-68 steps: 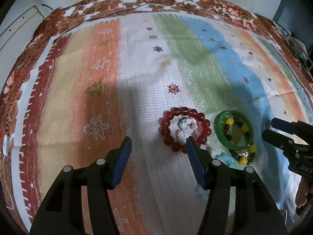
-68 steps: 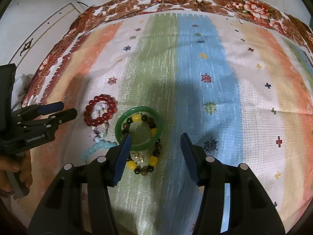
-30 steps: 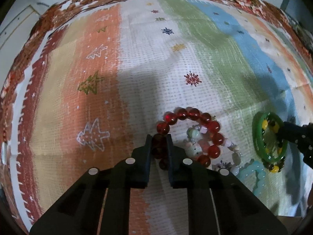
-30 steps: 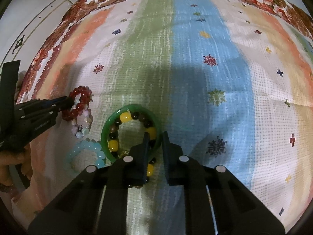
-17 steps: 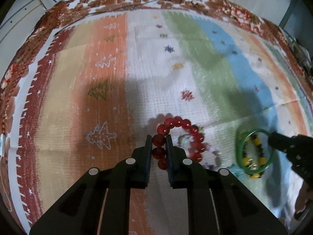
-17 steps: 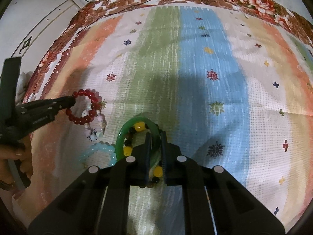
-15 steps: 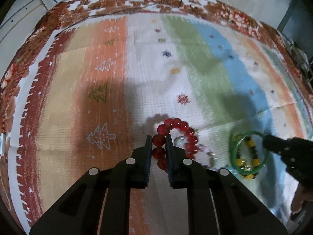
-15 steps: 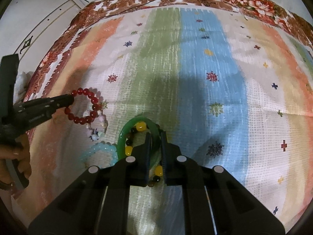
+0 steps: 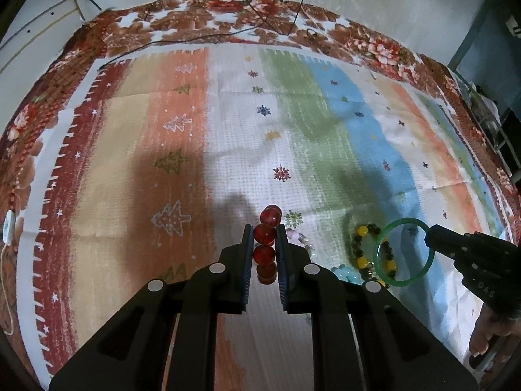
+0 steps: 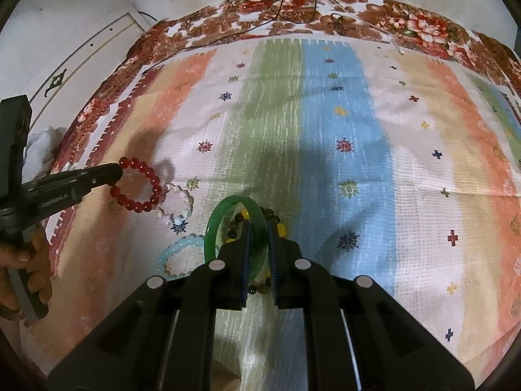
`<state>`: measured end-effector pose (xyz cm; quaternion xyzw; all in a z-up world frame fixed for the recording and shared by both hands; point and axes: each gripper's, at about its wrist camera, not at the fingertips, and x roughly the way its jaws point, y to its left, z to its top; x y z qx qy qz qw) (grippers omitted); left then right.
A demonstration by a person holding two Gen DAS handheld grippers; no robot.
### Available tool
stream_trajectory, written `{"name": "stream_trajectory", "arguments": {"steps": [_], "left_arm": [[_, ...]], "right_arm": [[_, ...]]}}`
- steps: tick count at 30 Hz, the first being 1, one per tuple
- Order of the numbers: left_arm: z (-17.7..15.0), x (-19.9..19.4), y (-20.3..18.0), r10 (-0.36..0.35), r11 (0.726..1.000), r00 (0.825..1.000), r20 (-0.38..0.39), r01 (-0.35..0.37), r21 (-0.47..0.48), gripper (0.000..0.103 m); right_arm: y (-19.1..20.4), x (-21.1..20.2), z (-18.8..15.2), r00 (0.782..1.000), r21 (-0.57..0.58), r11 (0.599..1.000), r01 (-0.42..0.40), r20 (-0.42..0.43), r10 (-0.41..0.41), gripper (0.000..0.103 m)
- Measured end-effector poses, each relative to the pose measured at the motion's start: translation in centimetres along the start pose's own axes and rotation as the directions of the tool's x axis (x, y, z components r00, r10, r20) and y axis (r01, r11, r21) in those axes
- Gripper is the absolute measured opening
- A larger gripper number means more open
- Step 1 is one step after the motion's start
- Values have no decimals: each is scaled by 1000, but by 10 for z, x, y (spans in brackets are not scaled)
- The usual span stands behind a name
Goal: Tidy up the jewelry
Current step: 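Lift and carry the red bracelet in left tool while right tool carries the green bangle to the tin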
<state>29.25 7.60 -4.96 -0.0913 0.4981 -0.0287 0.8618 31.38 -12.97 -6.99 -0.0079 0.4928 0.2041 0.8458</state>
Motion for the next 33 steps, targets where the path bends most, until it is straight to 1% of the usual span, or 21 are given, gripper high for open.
{"name": "stream_trajectory", "arguments": {"steps": [8,13,17,22,33], "left_arm": [[-4,-29,-5,-26,1000,999,40,26,6,13],[-10,-42,-8,-34,999,998,58,34,12,13],[-18,-54,-12,-45,999,996,73,43,21,13],[-30,-71,-22,-59,998,994,95,55,44,13],[-52,-98,-42,-101,993,987,127,92,81,13]], "right_arm": [[7,-22,-9,1000,-21,1000,3,28,-2,11],[19,-37,-12,999,-53,998,-17,50,20,11],[22,-44,-17,998,-74,997,-3,60,7,11],[22,-51,-22,998,-66,998,10,68,-5,11],[36,-79,-37,994,-81,997,-3,107,12,11]]}}
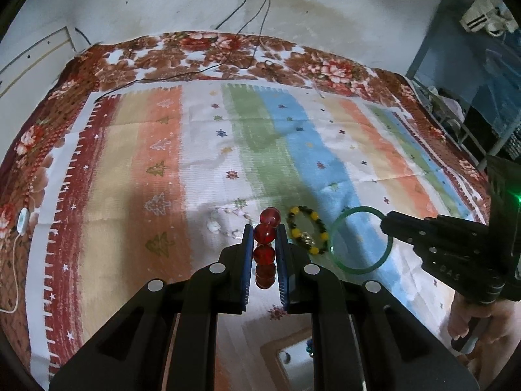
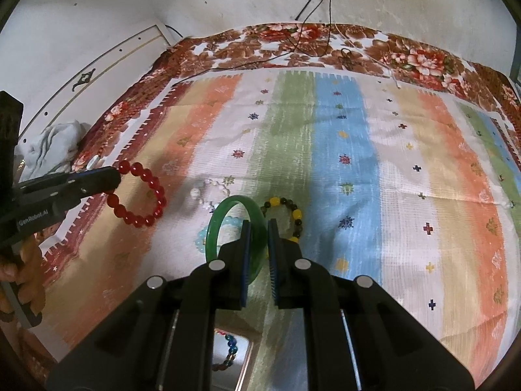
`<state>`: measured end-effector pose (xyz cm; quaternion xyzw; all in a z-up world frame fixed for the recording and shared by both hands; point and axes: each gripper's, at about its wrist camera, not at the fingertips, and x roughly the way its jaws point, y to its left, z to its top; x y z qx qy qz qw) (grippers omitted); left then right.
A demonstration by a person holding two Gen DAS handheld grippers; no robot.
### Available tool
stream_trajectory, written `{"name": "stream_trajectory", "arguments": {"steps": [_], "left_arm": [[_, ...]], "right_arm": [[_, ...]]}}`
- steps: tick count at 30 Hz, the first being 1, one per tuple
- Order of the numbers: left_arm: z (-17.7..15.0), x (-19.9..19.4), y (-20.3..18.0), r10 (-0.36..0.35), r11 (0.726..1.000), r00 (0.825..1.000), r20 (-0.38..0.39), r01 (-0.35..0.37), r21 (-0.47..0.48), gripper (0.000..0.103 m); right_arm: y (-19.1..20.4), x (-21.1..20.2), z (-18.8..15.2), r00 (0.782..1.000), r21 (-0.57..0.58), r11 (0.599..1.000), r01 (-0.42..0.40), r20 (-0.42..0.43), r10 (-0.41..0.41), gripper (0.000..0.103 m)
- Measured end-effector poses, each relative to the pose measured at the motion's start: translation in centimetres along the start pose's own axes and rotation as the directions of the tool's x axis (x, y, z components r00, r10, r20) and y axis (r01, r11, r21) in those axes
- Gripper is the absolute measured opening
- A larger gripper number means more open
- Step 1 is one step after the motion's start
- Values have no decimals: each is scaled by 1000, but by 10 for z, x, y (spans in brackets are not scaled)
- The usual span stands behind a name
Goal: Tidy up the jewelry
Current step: 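Lift and carry the red bracelet in left tool while right tool carries the green bangle to the tin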
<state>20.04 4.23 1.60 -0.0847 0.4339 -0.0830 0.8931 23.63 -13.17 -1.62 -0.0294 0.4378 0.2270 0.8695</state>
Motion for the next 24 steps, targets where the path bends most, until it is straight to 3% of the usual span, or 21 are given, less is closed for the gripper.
{"name": "stream_trajectory", "arguments": {"steps": [11,24], "left_arm": [[-22,-21,-22,-33,998,999,15,32,49,13],[-55,-48,-46,-86,992,996,26,83,99,13]], "right_arm": [[18,-32,-19,998,-15,999,-46,46,47,11],[29,-53,-52,997,-27,997,-69,41,70,11]]}}
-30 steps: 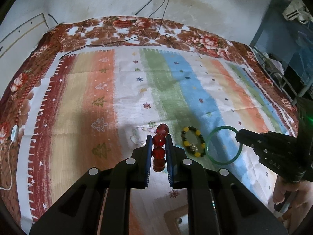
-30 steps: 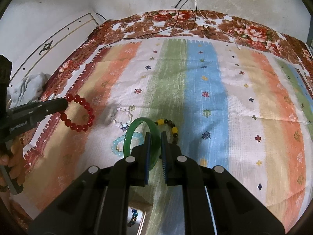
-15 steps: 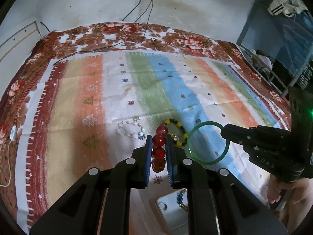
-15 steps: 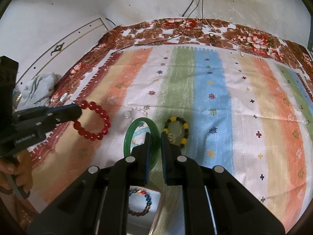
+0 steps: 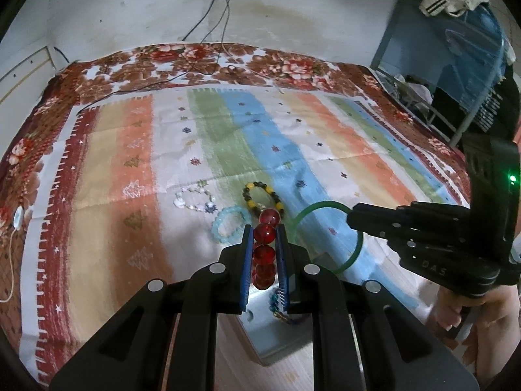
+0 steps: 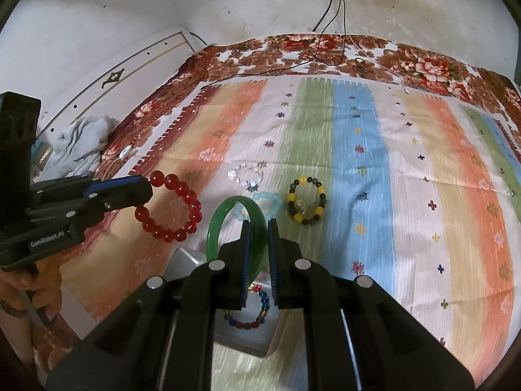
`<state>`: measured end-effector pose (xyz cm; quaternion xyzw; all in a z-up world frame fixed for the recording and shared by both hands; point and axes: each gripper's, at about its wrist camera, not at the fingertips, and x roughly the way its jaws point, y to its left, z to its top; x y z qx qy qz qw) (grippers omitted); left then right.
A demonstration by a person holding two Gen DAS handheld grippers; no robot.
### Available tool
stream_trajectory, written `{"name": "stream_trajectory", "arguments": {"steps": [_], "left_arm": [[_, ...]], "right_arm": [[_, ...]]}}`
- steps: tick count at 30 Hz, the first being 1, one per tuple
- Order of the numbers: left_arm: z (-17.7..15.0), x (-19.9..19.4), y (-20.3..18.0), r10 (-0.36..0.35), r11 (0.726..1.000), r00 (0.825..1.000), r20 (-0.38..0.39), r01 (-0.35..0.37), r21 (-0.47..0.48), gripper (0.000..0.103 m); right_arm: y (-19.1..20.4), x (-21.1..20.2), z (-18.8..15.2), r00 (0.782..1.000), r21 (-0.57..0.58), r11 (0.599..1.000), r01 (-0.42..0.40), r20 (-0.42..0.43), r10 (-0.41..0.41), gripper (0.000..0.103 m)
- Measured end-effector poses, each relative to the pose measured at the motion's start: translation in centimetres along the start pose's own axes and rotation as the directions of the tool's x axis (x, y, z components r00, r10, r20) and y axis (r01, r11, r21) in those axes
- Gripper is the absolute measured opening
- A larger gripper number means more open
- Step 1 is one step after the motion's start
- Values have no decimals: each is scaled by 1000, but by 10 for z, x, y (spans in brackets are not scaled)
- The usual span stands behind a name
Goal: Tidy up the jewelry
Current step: 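Lift and carry the red bracelet in left tool while right tool carries the green bangle to the tin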
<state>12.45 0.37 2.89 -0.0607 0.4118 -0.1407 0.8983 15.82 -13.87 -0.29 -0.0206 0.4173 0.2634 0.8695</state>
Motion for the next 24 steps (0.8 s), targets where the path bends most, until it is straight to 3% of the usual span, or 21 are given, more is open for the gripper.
{"name": "stream_trajectory", "arguments": {"steps": [10,24], "left_arm": [[-24,-1,-16,-22,999,999,-34,23,28,13],[-31,1,-18,-23,999,998,-52,25,32,13]], "right_arm": [[10,-6,-22,1000,-12,1000,-13,-22,12,11],[11,-3,-30,999,-12,1000,-12,-46,12,12]]}}
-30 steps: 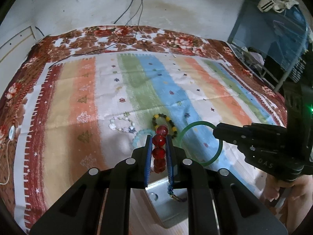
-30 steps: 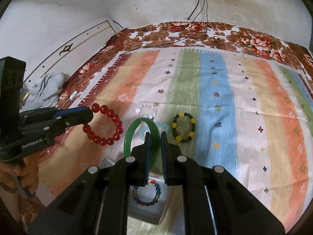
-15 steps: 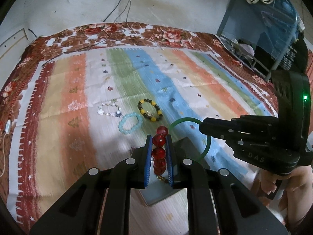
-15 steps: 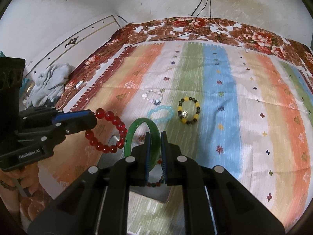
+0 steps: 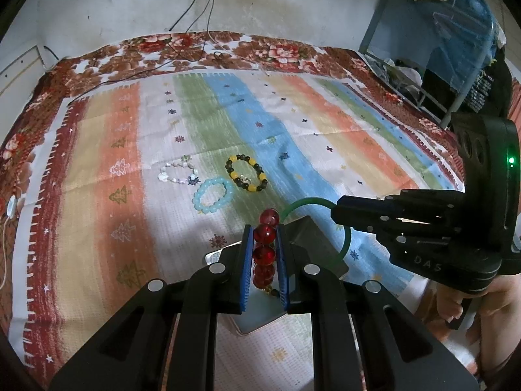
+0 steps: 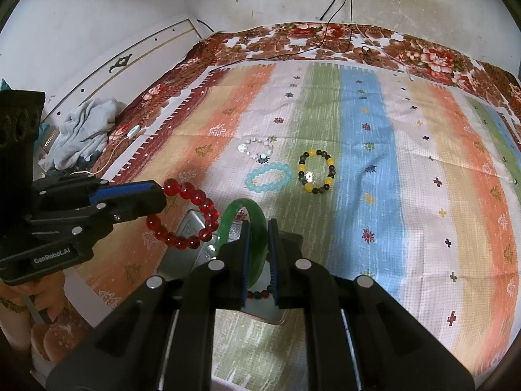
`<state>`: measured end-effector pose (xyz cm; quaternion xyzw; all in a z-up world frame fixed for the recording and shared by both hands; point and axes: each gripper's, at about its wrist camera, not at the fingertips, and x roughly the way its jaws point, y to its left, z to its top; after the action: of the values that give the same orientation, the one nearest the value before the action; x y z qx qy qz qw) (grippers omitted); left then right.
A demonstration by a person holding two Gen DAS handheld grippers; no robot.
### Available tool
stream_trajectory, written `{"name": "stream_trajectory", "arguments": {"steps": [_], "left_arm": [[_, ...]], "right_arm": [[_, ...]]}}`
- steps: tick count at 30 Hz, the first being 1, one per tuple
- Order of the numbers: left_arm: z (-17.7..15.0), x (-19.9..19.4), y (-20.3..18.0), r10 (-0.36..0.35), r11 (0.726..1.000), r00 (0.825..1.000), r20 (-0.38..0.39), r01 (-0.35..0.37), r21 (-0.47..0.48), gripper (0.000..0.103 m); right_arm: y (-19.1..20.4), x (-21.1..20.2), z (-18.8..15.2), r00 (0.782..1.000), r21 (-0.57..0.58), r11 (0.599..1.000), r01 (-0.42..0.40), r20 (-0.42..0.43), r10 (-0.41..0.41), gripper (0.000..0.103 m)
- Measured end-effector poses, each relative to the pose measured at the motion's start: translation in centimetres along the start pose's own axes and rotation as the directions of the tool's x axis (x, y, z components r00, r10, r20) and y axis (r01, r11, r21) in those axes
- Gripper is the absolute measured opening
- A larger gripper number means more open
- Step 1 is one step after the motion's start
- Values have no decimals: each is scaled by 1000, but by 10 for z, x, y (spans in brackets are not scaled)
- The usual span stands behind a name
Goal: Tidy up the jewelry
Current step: 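Lift and carry the red bracelet in left tool while right tool carries the green bangle to the tin, then open left tool over the tin while right tool releases the green bangle into it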
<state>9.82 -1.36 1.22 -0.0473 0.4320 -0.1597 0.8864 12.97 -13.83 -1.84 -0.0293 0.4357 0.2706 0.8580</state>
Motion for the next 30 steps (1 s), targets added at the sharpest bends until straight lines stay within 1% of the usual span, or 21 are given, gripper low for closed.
{"name": "stream_trajectory", "arguments": {"steps": [4,5,6,7,8,12,16,20,22,24,30], "left_arm": [[1,-1,0,-5,1000,1000,7,5,0,14],[2,-1,1,-4,1000,1000,9,4,0,19],[2,-1,1,-4,1000,1000,11,4,0,27],[2,-1,2,0,1000,1000,12,0,-3,30],[2,-1,3,7,1000,1000,11,-7,-4,32],[3,2,7,19,1000,1000,4,-19,-12,33],[4,3,13,29,999,1000,2,-29,-22,38],[9,5,25,52,998,999,0,-52,-42,50],[11,7,33,65,996,998,-4,-65,-60,51],[14,9,40,78,994,997,-7,-78,-73,57],[23,19,58,113,989,993,-25,-115,-97,61]], "right_arm": [[-7,0,0,1000,43,999,-30,-2,30,13],[-8,-1,1,1000,44,999,-28,-3,28,13],[-9,-1,1,1000,44,999,-22,-6,23,19],[-10,-1,1,1000,47,999,-10,-7,11,25],[-11,0,1,1000,48,999,-4,-8,4,35],[-13,2,3,1000,47,999,4,-10,-4,36],[-15,5,4,1000,45,999,16,-16,-16,36],[-21,10,7,999,53,998,28,-20,-27,41],[-23,11,10,999,57,998,33,-12,-32,44],[-23,13,13,999,56,998,33,-10,-33,47],[-28,22,21,999,61,997,50,-13,-49,52]]}}
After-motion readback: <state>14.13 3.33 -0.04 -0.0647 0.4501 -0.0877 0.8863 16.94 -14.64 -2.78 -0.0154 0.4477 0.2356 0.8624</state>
